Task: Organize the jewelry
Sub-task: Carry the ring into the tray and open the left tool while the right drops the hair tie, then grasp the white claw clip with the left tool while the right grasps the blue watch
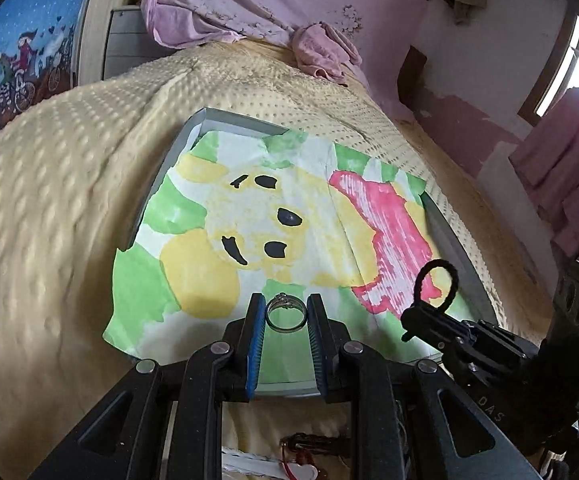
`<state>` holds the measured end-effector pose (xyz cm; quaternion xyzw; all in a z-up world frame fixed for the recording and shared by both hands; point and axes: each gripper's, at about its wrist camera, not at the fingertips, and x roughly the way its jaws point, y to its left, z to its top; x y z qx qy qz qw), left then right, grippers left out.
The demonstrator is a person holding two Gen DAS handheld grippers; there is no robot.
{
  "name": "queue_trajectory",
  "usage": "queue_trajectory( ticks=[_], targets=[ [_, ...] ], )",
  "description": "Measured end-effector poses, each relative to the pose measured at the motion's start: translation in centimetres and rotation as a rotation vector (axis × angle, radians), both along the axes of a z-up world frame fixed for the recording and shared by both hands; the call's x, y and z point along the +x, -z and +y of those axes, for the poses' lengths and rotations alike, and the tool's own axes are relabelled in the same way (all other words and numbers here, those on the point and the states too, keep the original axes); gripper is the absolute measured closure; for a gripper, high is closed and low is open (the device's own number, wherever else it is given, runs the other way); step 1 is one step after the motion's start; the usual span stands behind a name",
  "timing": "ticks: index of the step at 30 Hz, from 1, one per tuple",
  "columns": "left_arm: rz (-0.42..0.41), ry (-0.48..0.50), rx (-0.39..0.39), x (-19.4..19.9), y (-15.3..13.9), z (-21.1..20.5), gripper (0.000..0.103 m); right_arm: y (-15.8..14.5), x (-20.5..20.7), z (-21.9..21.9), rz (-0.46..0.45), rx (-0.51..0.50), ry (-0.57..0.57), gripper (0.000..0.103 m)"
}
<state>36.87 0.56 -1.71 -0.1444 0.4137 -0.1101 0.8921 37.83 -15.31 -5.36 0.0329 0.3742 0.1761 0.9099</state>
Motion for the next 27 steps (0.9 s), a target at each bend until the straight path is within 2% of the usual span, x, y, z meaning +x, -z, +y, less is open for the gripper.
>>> queue_trajectory(
  ticks=[2,4,5,6,8,9,10,13,15,19,21,23,26,27],
  targets=[
    [-0.003,0.005,0.023,0.0,0.2,-0.1,0.083,0.3,0.2,0.2,0.015,-0.017,-0.004,0.095],
    [-0.005,0.008,0.024,-0.1,0.1,-0.2,0.081,0.4,0.3,0.2,0.026,-0.029,0.000,0.089],
    [-0.011,0.006,0.014,-0.2,0.1,0.0,0.079,0.5,0.2,0.1,0.027,-0.030,0.007,0.081],
    [-0.018,0.004,0.005,-0.5,-0.1,-0.1,0.074,0.4,0.1,-0.1,0.025,-0.026,0.016,0.072],
    [-0.034,-0.004,-0.008,-1.0,-0.5,0.1,0.060,0.4,-0.3,-0.7,0.021,-0.006,0.035,0.067],
    [-0.042,-0.011,-0.009,-1.4,-0.7,0.1,0.044,0.4,-0.5,-1.0,0.017,0.002,0.043,0.066],
    [-0.071,-0.018,-0.016,-2.1,-1.1,0.3,0.033,0.2,-1.0,-1.2,0.004,0.003,0.052,0.066],
    [-0.134,-0.041,-0.012,-3.8,-2.0,0.6,0.029,-0.6,-2.5,-1.6,-0.065,0.008,0.069,0.064],
    [-0.157,-0.050,-0.007,-4.9,-2.4,0.8,0.024,-1.2,-3.8,-1.9,-0.119,0.021,0.084,0.050],
    [-0.256,-0.104,0.033,-8.0,-3.1,1.2,0.005,-2.9,-7.5,-2.8,-0.262,0.060,0.143,0.036],
    [-0.313,-0.132,0.054,-9.6,-3.5,1.5,0.001,-3.5,-9.0,-3.0,-0.313,0.084,0.155,0.026],
    [-0.361,-0.155,0.076,-11.0,-3.9,1.7,0.000,-4.0,-10.7,-3.0,-0.370,0.089,0.169,0.023],
    [-0.422,-0.190,0.109,-13.4,-4.2,1.9,0.000,-4.6,-13.1,-2.7,-0.437,0.082,0.186,0.010],
    [-0.441,-0.196,0.117,-14.2,-4.3,2.0,0.000,-4.7,-13.8,-2.7,-0.452,0.080,0.187,0.008]
  ],
)
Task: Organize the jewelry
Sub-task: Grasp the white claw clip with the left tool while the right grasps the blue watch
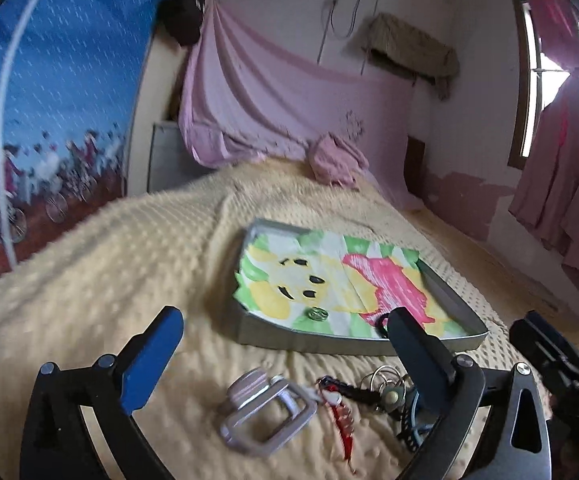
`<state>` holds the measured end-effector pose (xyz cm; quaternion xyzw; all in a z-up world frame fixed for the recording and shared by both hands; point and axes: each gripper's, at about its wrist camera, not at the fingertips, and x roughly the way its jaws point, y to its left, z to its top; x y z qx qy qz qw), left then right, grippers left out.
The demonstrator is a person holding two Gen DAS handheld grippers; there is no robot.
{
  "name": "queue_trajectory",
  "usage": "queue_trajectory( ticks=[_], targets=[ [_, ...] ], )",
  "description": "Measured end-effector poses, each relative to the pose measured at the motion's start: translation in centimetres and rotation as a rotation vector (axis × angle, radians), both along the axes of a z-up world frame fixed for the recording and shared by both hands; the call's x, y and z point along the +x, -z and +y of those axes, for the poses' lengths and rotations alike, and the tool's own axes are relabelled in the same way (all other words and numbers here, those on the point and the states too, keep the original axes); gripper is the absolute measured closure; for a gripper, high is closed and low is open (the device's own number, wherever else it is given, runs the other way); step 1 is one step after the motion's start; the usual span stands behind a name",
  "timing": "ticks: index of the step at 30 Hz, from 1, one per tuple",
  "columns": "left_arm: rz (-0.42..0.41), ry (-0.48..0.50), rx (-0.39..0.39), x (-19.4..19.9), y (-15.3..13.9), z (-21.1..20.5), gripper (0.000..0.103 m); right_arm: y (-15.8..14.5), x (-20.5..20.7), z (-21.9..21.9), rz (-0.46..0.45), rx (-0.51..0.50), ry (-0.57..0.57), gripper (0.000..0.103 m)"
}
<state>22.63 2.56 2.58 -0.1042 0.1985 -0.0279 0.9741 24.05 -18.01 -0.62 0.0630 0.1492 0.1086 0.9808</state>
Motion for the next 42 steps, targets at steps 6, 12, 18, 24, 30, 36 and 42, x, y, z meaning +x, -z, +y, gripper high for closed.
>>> queue_trajectory(
  ticks=[6,12,18,24,30,36,42],
  targets=[
    [-0.082,-0.019,0.056,-4.4,-0.4,-0.1,0.000,-0.6,-5.0,0.5,-0.086,-0.011,0.016,0.008],
    [-0.142,-0.029,0.107,-8.1,-0.2,-0.5,0.000,-0.6,-8.9,1.3,-0.159,-0.055,0.028,0.007],
    [-0.158,-0.038,0.133,-9.7,0.5,-0.4,0.000,-0.6,-10.6,2.0,-0.187,-0.093,0.030,0.007],
    [-0.084,-0.042,0.127,-8.4,1.8,0.4,0.000,0.4,-9.6,2.2,-0.125,-0.104,0.016,0.007],
    [0.052,-0.031,0.094,-5.7,3.3,1.2,0.000,2.2,-6.8,1.5,0.003,-0.073,0.012,0.007],
    [0.128,-0.030,0.118,-3.5,4.5,0.8,0.000,4.2,-3.8,1.1,0.145,-0.033,-0.001,0.007],
    [0.154,-0.008,0.152,-1.9,4.8,0.4,0.000,5.9,-0.6,1.0,0.254,0.007,-0.027,0.008]
  ],
)
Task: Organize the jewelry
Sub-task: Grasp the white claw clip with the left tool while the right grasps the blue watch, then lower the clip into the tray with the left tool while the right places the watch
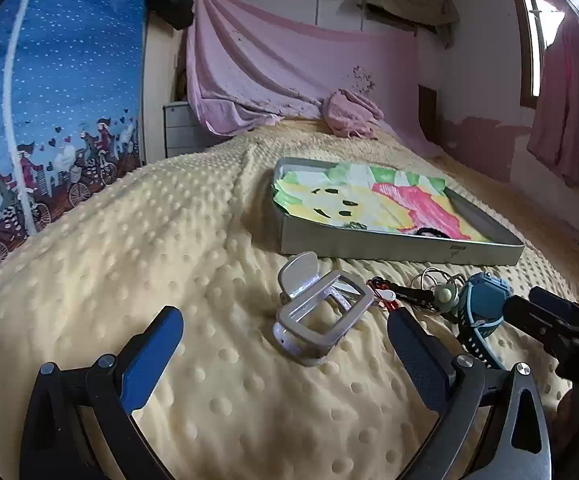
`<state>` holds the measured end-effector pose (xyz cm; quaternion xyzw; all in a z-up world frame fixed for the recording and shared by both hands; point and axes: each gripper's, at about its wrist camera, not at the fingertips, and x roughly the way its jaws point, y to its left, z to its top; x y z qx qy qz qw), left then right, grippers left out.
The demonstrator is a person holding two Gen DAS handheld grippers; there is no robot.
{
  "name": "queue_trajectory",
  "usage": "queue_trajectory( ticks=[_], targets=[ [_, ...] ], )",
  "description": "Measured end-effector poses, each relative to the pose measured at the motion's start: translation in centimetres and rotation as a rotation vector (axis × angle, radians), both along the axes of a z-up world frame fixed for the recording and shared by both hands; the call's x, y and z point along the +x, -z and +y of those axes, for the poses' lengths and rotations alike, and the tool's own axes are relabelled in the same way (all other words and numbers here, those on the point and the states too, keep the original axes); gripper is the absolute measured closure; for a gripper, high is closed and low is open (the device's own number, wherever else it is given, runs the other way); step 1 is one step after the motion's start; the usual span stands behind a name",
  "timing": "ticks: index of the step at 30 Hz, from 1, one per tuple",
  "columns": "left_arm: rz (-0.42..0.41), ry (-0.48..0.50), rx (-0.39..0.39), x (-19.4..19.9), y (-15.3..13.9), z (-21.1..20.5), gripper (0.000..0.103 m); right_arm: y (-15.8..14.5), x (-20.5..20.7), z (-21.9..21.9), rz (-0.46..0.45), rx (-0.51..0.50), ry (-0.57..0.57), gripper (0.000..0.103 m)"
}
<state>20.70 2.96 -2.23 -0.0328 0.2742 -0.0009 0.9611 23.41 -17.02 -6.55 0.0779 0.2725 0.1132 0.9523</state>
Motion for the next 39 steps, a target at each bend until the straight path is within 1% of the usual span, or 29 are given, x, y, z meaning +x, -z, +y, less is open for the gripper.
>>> queue_trajectory(
  ticks=[2,4,5,6,7,8,9,10,11,13,14,15,20,21,22,24,28,34,39],
  targets=[
    [0.009,0.010,0.000,0.5,0.1,0.0,0.000,0.7,1.2,-0.2,0.036,0.022,0.000,0.008],
    [0.016,0.023,-0.005,0.9,0.3,0.1,0.001,1.3,2.2,-0.2,0.070,0.046,-0.005,0.012],
    [0.022,0.034,-0.007,1.1,0.4,0.0,0.003,1.5,2.6,-0.2,0.080,0.052,-0.006,0.020],
    [0.029,0.044,-0.006,1.4,0.5,0.0,0.009,1.9,3.0,-0.3,0.094,0.062,-0.003,0.031],
    [0.040,0.053,-0.005,1.6,0.7,-0.1,0.016,2.2,3.4,-0.3,0.107,0.072,-0.002,0.037],
    [0.051,0.060,-0.001,1.9,0.9,-0.3,0.019,2.5,3.8,-0.4,0.113,0.084,-0.001,0.045],
    [0.058,0.065,0.003,2.2,1.1,-0.4,0.026,2.6,3.9,-0.5,0.114,0.094,0.001,0.049],
    [0.064,0.073,0.007,2.3,1.2,-0.5,0.033,2.8,4.1,-0.6,0.114,0.104,0.003,0.050],
    [0.065,0.083,0.011,2.3,1.3,-0.7,0.036,2.9,4.1,-0.6,0.114,0.109,0.003,0.051],
    [0.054,0.096,0.022,2.0,1.3,-1.0,0.045,3.1,4.2,-0.5,0.117,0.113,0.000,0.059],
    [0.046,0.104,0.027,1.8,1.2,-1.2,0.048,3.3,4.3,-0.4,0.121,0.111,0.000,0.064],
    [0.041,0.110,0.031,1.7,1.2,-1.3,0.051,3.3,4.2,-0.4,0.123,0.109,0.002,0.066],
    [0.015,0.148,0.045,1.1,1.1,-1.9,0.054,3.4,4.1,-0.3,0.120,0.095,0.004,0.066],
    [0.010,0.155,0.046,0.9,1.0,-2.0,0.059,3.4,4.1,-0.2,0.119,0.091,0.004,0.067],
    [0.010,0.163,0.042,0.8,1.1,-2.1,0.060,3.4,4.0,-0.2,0.118,0.089,0.005,0.068],
    [0.011,0.169,0.041,0.8,1.1,-2.2,0.060,3.4,3.8,-0.3,0.114,0.095,0.005,0.071],
    [0.004,0.175,0.035,0.5,1.1,-2.2,0.060,3.3,3.1,-0.2,0.101,0.102,-0.006,0.074],
    [-0.003,0.171,-0.018,-1.1,1.2,-2.0,0.060,3.0,2.0,-0.4,0.070,0.128,-0.021,0.076],
    [-0.009,0.169,-0.047,-2.5,1.3,-2.3,0.060,3.4,1.5,-1.1,0.074,0.177,-0.027,0.077]
  ],
)
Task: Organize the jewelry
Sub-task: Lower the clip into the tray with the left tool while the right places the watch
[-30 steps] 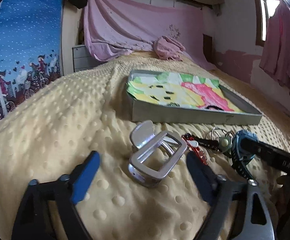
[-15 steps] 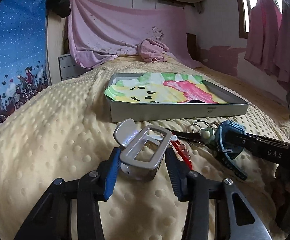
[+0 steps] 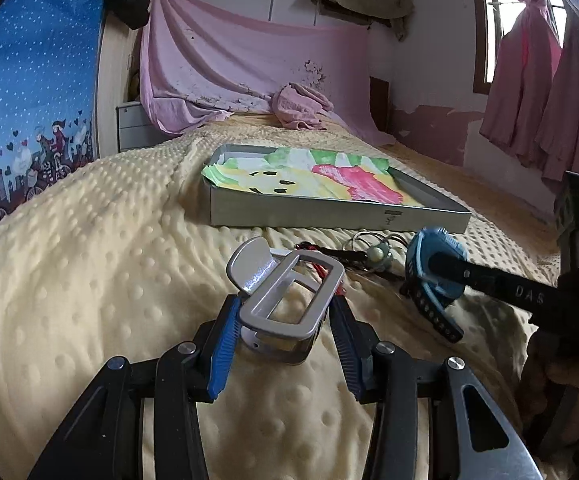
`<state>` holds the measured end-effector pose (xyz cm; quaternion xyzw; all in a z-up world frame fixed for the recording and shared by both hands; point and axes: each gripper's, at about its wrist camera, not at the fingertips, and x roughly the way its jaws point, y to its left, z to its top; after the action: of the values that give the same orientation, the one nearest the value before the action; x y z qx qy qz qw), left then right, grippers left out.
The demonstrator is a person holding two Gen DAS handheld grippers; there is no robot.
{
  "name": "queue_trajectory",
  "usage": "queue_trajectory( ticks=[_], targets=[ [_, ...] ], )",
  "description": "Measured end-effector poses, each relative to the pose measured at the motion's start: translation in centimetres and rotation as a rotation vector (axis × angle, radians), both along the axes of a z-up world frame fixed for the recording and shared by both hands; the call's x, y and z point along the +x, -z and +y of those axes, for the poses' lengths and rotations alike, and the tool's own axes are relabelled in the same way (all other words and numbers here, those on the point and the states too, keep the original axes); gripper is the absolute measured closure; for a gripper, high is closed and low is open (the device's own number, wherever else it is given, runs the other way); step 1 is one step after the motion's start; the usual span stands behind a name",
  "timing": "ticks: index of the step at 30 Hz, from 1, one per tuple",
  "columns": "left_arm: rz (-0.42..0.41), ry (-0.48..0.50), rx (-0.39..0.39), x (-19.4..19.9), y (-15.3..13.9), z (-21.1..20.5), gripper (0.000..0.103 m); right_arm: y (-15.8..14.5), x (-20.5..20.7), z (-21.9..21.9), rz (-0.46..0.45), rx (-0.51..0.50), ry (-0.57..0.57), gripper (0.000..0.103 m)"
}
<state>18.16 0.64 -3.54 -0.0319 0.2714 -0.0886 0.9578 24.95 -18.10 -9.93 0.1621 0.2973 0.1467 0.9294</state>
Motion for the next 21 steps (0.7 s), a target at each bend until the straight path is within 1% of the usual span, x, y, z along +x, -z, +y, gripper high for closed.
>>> queue_trajectory(
  ticks=[7,11,14,17,21],
  targets=[
    [-0.032,-0.036,-0.042,-0.7,-1.0,-0.1,0.061,-1.4,-2.3,-1.1,-0.133,0.036,0.055,0.077],
    [-0.045,-0.044,-0.072,0.0,-1.9,-0.4,0.061,-2.2,-2.6,-1.4,-0.175,0.045,0.068,0.077],
    [-0.067,-0.052,-0.072,1.6,-3.1,-0.9,0.061,-3.1,-2.4,-1.9,-0.209,0.057,0.081,0.077],
    [-0.090,-0.061,-0.100,3.8,-4.2,-1.1,0.061,-4.3,-1.2,-2.4,-0.229,0.055,0.104,0.077],
    [-0.104,-0.063,-0.123,7.3,-5.2,-1.3,0.061,-5.5,1.8,-3.5,-0.234,0.048,0.141,0.077]
  ],
)
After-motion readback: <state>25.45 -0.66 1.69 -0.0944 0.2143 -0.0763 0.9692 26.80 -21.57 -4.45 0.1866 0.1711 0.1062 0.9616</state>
